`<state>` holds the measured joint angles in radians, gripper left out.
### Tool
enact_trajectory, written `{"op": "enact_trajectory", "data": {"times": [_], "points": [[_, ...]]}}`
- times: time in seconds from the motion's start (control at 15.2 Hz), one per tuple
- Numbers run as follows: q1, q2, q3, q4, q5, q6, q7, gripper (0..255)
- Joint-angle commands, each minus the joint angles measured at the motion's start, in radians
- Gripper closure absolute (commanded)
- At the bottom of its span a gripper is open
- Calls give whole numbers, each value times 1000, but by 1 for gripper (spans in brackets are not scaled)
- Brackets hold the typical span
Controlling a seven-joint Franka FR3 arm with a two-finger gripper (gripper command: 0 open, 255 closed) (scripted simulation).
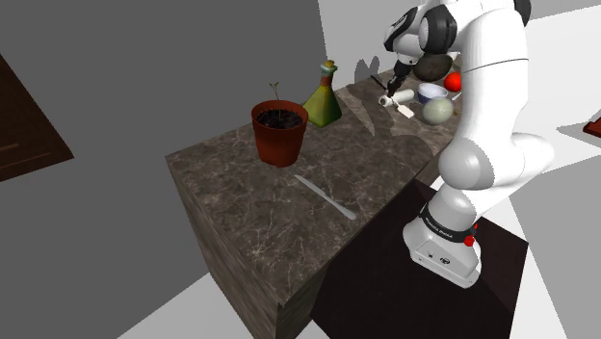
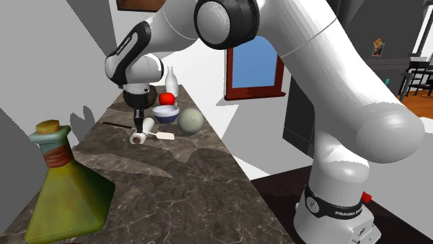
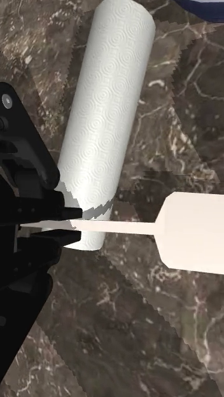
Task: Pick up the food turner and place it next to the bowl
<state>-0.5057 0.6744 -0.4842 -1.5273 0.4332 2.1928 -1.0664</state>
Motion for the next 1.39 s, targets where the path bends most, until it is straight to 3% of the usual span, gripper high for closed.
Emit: {"op": "enact_trajectory", "data": {"times": [0.0, 0.4, 0.46, 0.73, 1.06, 1.32], "points": [[-1, 35, 10, -10, 2, -3, -1, 255], [-8, 32, 20, -10, -6, -1, 4, 255], [5, 16, 18, -37, -9, 11, 7, 0], [-20, 43, 28, -44, 8, 40, -26, 0], [-14, -44, 19, 4, -60, -78, 33, 0], [-15, -45, 19, 4, -60, -78, 33, 0]]}}
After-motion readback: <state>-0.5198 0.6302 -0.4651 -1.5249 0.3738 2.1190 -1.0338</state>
